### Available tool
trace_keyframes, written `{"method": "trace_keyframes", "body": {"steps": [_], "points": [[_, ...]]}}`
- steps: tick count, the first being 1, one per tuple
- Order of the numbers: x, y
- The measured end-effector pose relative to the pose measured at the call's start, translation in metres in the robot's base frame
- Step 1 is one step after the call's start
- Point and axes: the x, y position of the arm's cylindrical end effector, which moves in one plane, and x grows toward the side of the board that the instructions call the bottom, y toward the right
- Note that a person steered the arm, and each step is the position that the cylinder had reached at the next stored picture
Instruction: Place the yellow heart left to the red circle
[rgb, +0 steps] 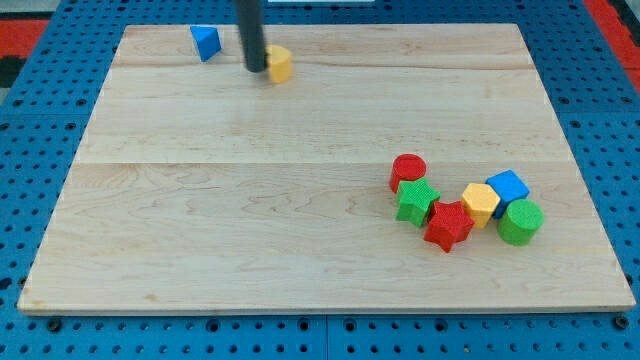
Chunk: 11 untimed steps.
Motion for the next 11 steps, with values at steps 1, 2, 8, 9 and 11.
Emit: {"method": "trace_keyframes", "body": {"steps": [1, 2, 8, 9, 11], "points": [[0.017, 0.036], [-0.021, 0.010], [0.043, 0.025], [0.112, 0.101], [0.114, 0.042]]}}
